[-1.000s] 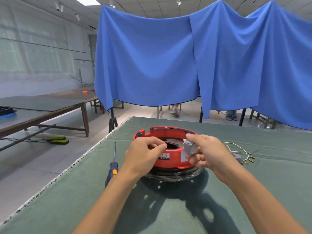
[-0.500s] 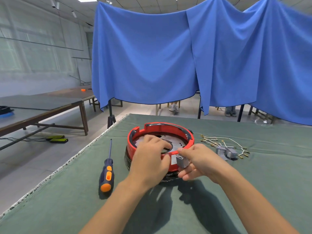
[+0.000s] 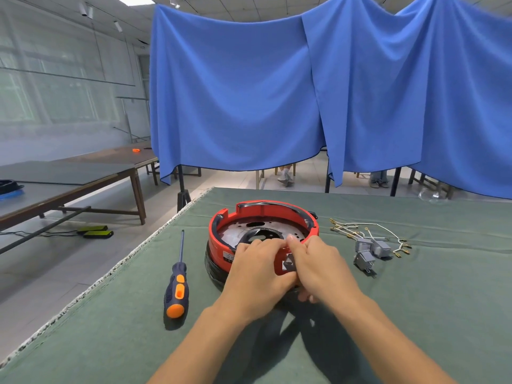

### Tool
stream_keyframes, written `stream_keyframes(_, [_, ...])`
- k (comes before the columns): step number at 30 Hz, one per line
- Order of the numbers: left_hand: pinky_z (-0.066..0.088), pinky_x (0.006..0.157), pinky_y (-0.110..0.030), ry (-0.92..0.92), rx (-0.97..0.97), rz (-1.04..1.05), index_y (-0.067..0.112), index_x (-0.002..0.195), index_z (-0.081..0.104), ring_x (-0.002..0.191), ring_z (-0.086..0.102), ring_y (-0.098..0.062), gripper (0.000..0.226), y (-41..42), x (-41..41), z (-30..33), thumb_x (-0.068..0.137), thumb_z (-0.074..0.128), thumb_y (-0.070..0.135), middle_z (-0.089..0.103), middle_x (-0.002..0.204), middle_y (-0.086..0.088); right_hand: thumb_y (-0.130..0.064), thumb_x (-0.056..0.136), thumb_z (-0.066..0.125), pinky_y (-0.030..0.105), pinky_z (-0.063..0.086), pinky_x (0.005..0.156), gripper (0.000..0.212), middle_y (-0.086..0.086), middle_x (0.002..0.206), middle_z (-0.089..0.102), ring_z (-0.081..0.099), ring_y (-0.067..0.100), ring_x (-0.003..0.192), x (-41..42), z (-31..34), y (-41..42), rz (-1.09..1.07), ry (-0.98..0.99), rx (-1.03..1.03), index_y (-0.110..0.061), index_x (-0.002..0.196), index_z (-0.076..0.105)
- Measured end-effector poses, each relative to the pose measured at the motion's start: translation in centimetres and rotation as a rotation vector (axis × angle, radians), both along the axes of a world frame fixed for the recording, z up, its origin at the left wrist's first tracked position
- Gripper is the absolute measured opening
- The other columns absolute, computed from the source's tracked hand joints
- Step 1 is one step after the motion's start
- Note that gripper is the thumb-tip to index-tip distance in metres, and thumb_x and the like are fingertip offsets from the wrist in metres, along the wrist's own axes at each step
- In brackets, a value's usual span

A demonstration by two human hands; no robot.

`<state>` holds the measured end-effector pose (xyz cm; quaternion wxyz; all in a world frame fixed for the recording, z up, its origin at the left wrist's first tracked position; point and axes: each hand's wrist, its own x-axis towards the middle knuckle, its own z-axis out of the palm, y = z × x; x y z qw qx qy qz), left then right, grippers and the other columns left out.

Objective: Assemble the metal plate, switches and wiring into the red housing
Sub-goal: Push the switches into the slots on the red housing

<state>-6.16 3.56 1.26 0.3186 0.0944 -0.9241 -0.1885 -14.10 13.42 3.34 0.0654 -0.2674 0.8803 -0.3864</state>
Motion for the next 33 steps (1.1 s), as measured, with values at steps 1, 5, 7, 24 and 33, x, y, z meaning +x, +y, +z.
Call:
stream_keyframes(1, [0.032,0.095,-0.029,0.000,0.013,-0.007,0.030,0.113,0.059,0.100,0.052,-0.007,0.036,-0.1,0.0,0.0,0.079,0.064,0.041,0.064,0.105,0.016,-0.066,0.088,0.032,0.046,0.057,0.074,0.055,0.010,0.078,0.070,0.070,0.031,0.068,-0.2,0.5,0.3,0.019,-0.007,0.048,-0.017,0.092,0.057])
stream_keyframes(5, [0.037,0.092,-0.034,0.018,0.060,-0.033,0.026,0.101,0.063,0.094,0.055,-0.009,0.028,-0.6,0.0,0.1,0.079,0.069,0.042,0.065,0.096,0.014,-0.075,0.071,0.047,0.030,0.059,0.054,0.049,-0.003,0.074,0.070,0.069,0.015,0.050,-1.2,2.3,1.5,0.164,-0.081,0.229,-0.028,0.071,0.060])
stream_keyframes(7, [0.035,0.094,-0.030,0.016,0.039,-0.013,0.025,0.109,0.062,0.100,0.053,-0.009,0.033,-0.7,0.1,-0.1,0.080,0.068,0.041,0.064,0.104,0.012,-0.066,0.072,0.061,0.024,0.055,0.048,0.037,-0.005,0.076,0.068,0.069,0.011,0.051,-1.7,2.4,1.9,0.217,-0.070,0.259,-0.028,0.073,0.061])
stream_keyframes(24, [0.028,0.084,-0.021,0.011,0.048,0.027,0.018,0.095,0.064,0.091,0.053,-0.011,0.033,-2.5,0.8,0.0,0.066,0.048,0.025,0.061,0.092,0.007,-0.028,0.077,0.075,0.039,0.060,0.057,0.029,0.011,0.064,0.070,0.068,0.018,0.049,-0.1,1.1,0.3,0.103,0.069,0.068,-0.010,0.071,0.053])
stream_keyframes(33, [0.043,0.087,-0.013,-0.010,0.198,-0.065,0.013,0.104,0.068,0.095,0.056,-0.006,0.045,-3.0,1.5,0.7,0.066,0.050,-0.001,0.060,0.094,0.010,-0.015,0.083,0.073,0.030,0.058,0.051,0.014,0.008,0.064,0.071,0.071,0.018,0.056,-2.0,1.2,1.4,0.279,-0.091,-0.031,-0.009,0.079,0.061])
